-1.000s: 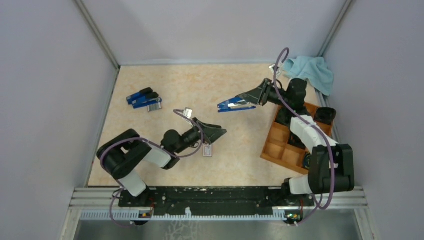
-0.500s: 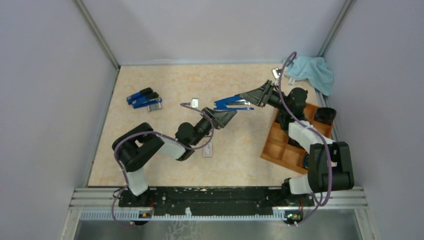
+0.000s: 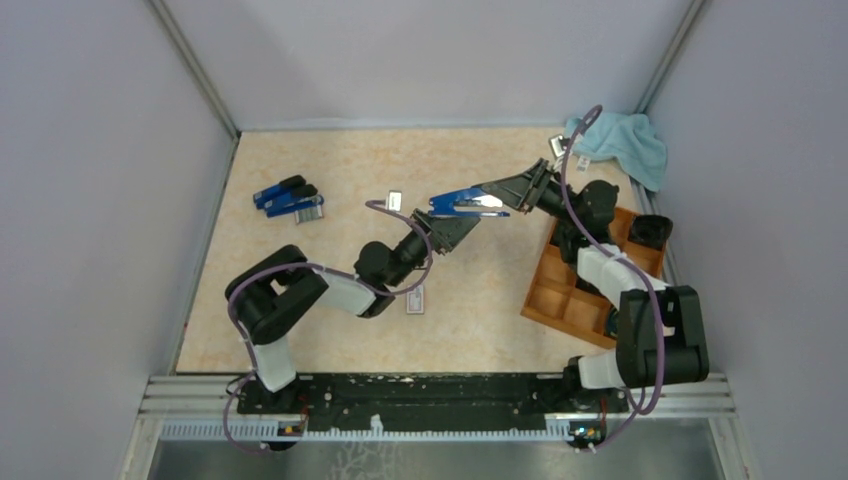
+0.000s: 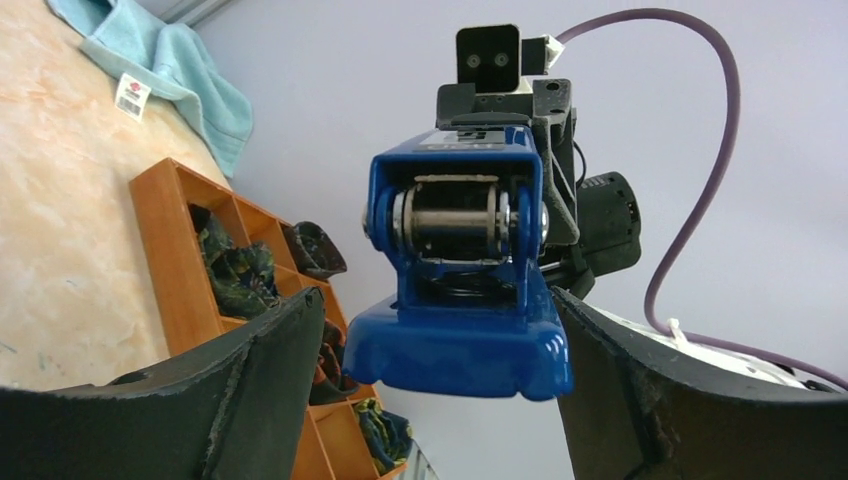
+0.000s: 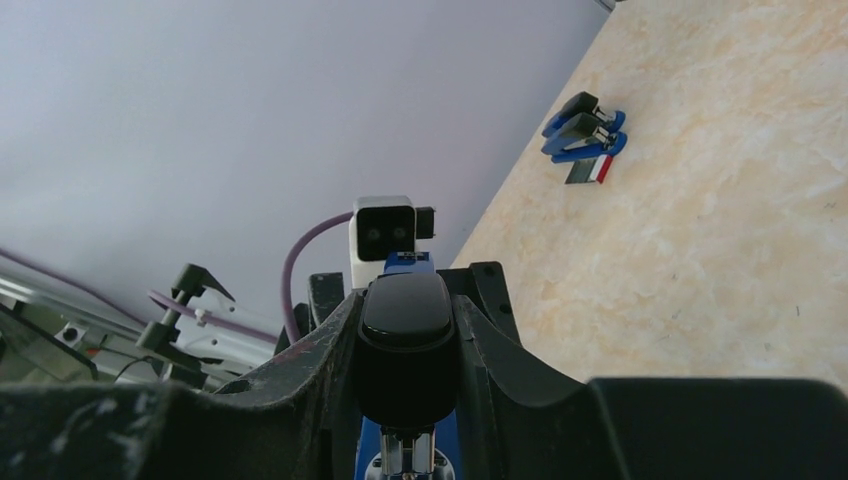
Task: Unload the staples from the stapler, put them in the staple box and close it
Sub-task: Unload the staple at the center of the board.
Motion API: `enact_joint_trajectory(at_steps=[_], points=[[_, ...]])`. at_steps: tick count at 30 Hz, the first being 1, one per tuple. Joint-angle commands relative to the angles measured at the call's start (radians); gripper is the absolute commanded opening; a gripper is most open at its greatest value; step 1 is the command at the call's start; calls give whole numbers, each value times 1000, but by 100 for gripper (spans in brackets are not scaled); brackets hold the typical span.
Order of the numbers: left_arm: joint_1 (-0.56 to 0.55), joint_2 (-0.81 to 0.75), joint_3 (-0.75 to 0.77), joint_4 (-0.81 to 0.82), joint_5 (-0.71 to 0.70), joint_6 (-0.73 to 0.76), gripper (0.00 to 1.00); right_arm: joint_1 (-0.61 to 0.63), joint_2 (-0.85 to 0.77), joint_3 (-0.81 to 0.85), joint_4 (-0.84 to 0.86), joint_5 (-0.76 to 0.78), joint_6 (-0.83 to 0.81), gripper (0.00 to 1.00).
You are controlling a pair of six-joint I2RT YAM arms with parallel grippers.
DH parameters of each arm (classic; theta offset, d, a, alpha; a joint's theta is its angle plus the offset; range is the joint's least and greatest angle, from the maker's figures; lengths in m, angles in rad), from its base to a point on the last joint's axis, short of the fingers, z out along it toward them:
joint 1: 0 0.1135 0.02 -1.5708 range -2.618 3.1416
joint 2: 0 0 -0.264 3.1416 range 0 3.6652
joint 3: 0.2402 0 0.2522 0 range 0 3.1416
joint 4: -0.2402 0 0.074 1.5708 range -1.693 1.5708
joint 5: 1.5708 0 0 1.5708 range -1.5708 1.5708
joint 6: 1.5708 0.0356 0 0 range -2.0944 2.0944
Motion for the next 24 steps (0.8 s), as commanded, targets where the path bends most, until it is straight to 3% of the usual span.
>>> enact_joint_trajectory(at_steps=[1,11,14,19,24], points=[[-3,-32,48,274,16,-51,84,10,-52,0,95,-21,19,0],[-12,-58,35,274,20,-61,79,8,-53,-2,140,-18,53,0],[-12,-35,70,274,31,-67,73,8,-58,-12,126,-19,40,0],[-12,-3,99,274,26,-74,43,8,-75,-27,102,-23,6,0],[-7,-30,50,276,33,23,5,5,-80,-10,59,-74,-74,1]])
